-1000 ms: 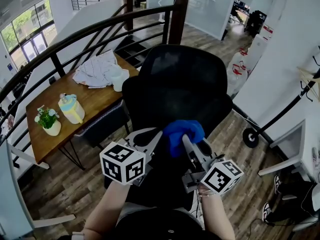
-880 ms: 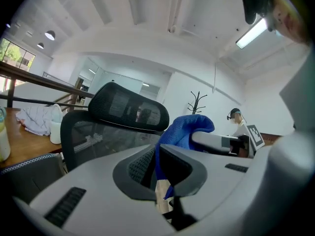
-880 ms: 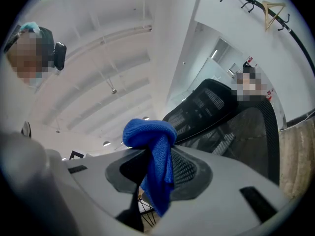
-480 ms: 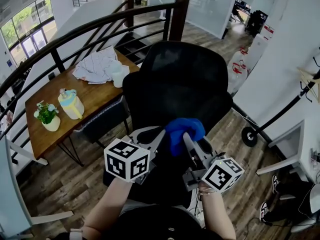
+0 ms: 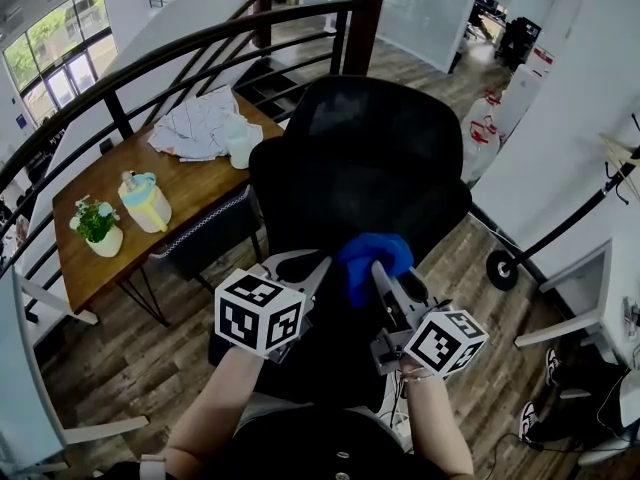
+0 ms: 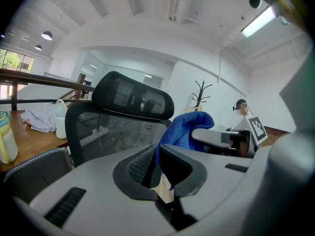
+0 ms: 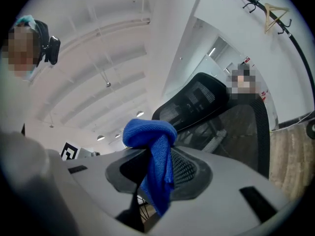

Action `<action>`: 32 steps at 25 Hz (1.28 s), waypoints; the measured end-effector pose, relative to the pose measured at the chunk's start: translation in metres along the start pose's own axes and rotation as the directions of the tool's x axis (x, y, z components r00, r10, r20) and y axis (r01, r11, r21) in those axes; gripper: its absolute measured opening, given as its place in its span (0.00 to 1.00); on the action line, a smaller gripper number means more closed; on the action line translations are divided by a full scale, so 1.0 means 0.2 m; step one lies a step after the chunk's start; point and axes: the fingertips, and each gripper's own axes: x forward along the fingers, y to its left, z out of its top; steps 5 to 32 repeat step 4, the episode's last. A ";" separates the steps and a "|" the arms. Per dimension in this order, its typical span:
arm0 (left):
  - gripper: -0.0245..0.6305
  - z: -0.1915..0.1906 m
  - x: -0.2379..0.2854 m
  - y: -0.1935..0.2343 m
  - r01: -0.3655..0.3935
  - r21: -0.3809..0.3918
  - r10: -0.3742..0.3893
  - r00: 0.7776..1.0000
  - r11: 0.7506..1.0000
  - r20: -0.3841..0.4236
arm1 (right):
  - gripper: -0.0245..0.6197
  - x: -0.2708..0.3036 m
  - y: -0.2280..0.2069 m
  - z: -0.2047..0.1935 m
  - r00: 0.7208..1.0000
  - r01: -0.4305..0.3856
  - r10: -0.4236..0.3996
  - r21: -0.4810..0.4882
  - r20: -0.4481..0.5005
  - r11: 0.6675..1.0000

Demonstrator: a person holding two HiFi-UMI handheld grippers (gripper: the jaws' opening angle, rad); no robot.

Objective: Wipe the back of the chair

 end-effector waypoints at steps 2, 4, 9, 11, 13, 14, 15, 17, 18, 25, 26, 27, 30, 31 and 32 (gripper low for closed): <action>0.09 -0.01 0.00 0.01 0.002 -0.005 -0.002 1.000 1.000 0.000 | 0.24 -0.01 -0.02 -0.01 1.000 0.012 -0.012 -0.005 -0.007 1.000; 0.09 -0.01 0.00 0.01 0.001 -0.009 -0.001 1.000 1.000 0.002 | 0.24 -0.02 -0.03 -0.02 1.000 0.020 -0.020 -0.003 -0.013 1.000; 0.09 -0.01 0.00 0.01 0.001 -0.009 -0.001 1.000 1.000 0.002 | 0.24 -0.02 -0.03 -0.02 1.000 0.020 -0.020 -0.003 -0.013 1.000; 0.09 -0.01 0.00 0.01 0.001 -0.009 -0.001 1.000 1.000 0.002 | 0.24 -0.02 -0.03 -0.02 1.000 0.020 -0.020 -0.003 -0.013 1.000; 0.09 -0.01 0.00 0.01 0.001 -0.009 -0.001 1.000 1.000 0.002 | 0.24 -0.02 -0.03 -0.02 1.000 0.020 -0.020 -0.003 -0.013 1.000; 0.09 -0.01 0.00 0.01 0.001 -0.009 -0.001 1.000 1.000 0.002 | 0.24 -0.02 -0.03 -0.02 1.000 0.020 -0.020 -0.003 -0.013 1.000; 0.09 -0.01 0.00 0.01 0.001 -0.009 -0.001 1.000 1.000 0.002 | 0.24 -0.02 -0.03 -0.02 1.000 0.020 -0.020 -0.003 -0.013 1.000; 0.09 -0.01 0.00 0.01 0.001 -0.009 -0.001 1.000 1.000 0.002 | 0.24 -0.02 -0.03 -0.02 1.000 0.020 -0.020 -0.003 -0.013 1.000; 0.09 -0.01 0.00 0.01 0.001 -0.009 -0.001 1.000 1.000 0.002 | 0.24 -0.02 -0.03 -0.02 1.000 0.020 -0.020 -0.003 -0.013 1.000; 0.09 -0.01 0.00 0.01 0.001 -0.009 -0.001 1.000 1.000 0.002 | 0.24 -0.02 -0.03 -0.02 1.000 0.020 -0.020 -0.003 -0.013 1.000; 0.09 -0.01 0.00 0.01 0.001 -0.009 -0.001 1.000 1.000 0.002 | 0.24 -0.02 -0.03 -0.02 1.000 0.020 -0.020 -0.003 -0.013 1.000; 0.09 -0.01 0.00 0.01 0.001 -0.009 -0.001 1.000 1.000 0.002 | 0.24 -0.02 -0.03 -0.02 1.000 0.020 -0.020 -0.003 -0.013 1.000; 0.09 -0.01 0.00 0.01 0.001 -0.009 -0.001 1.000 1.000 0.002 | 0.24 -0.02 -0.03 -0.02 1.000 0.020 -0.020 -0.003 -0.013 1.000; 0.09 -0.01 0.00 0.01 0.001 -0.009 -0.001 1.000 1.000 0.002 | 0.24 -0.02 -0.03 -0.02 1.000 0.020 -0.020 -0.003 -0.013 1.000; 0.09 -0.01 0.00 0.01 0.001 -0.009 -0.001 1.000 1.000 0.002 | 0.24 -0.02 -0.03 -0.02 1.000 0.020 -0.020 -0.003 -0.013 1.000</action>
